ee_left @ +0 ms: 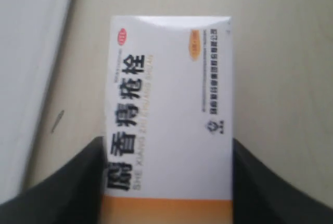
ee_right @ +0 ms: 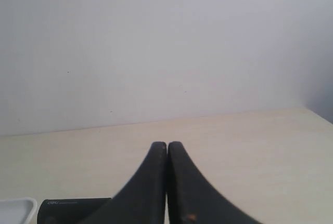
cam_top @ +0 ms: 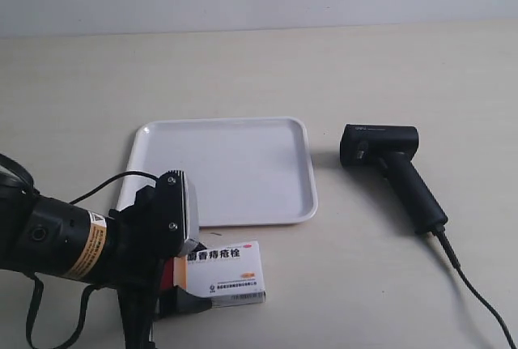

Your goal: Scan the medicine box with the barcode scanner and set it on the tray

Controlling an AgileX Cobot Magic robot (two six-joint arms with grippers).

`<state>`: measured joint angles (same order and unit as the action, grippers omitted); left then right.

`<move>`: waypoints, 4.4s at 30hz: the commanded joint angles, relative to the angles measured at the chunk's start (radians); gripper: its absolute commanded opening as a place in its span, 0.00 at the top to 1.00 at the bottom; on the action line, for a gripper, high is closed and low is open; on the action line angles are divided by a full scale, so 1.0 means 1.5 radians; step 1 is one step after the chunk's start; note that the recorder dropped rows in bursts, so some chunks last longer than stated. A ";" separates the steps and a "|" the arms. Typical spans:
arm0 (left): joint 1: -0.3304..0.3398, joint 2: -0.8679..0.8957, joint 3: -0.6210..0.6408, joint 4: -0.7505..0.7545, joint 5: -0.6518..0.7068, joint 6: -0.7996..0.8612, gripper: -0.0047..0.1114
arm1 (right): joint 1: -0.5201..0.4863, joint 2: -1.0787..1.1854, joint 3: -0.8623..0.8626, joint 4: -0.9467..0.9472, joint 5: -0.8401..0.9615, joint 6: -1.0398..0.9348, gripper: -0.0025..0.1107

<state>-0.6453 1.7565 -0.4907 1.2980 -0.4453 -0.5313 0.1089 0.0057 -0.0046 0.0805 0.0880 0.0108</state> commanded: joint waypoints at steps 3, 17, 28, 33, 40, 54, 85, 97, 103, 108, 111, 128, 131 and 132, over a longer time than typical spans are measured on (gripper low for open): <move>-0.003 -0.039 -0.025 -0.005 0.004 -0.002 0.96 | -0.004 -0.004 0.003 0.043 -0.041 0.062 0.97; 0.261 -0.066 -0.172 0.296 -0.203 -0.208 0.96 | -0.004 0.013 0.003 0.092 -0.036 0.111 0.97; 0.250 0.035 -0.223 0.298 -0.233 -0.230 0.96 | 0.136 0.626 -0.175 0.079 -0.059 0.053 0.92; 0.250 0.035 -0.223 0.298 -0.228 -0.227 0.96 | 0.202 0.893 -0.292 0.079 -0.059 -0.014 0.59; 0.250 0.035 -0.223 0.298 -0.202 -0.224 0.96 | 0.206 1.109 -0.390 0.079 -0.059 -0.072 0.07; 0.250 0.035 -0.225 0.298 -0.199 -0.224 0.96 | 0.206 1.210 -0.429 0.079 -0.161 -0.153 0.53; 0.250 0.035 -0.225 0.298 -0.226 -0.218 0.96 | 0.181 0.997 -0.429 -0.114 -0.103 -0.287 0.98; 0.250 0.036 -0.225 0.298 -0.252 -0.194 0.96 | 0.175 1.051 -0.429 -0.114 -0.115 -0.304 0.98; 0.250 0.079 -0.224 0.298 -0.198 -0.174 0.96 | 0.175 1.063 -0.429 -0.110 -0.131 -0.304 0.98; 0.250 0.089 -0.224 0.226 -0.134 -0.159 0.96 | 0.175 1.080 -0.429 0.024 -0.133 -0.232 0.98; 0.250 0.122 -0.224 0.065 -0.123 -0.150 0.96 | 0.175 1.141 -0.429 0.098 -0.170 -0.191 0.98; 0.237 0.150 -0.248 0.131 -0.150 -0.202 0.05 | 0.179 1.233 -0.429 0.098 -0.217 -0.134 0.29; 0.237 0.072 -0.248 0.210 -0.150 -0.297 0.06 | 0.191 1.173 -0.429 0.093 -0.186 -0.132 0.26; 0.237 0.025 -0.248 0.269 -0.150 -0.360 0.06 | 0.191 1.118 -0.429 0.092 -0.158 -0.135 0.26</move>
<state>-0.2846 1.8858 -0.8617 1.5963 -0.6565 -0.9528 0.3929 1.7777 -0.6420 0.2294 -0.1850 -0.1919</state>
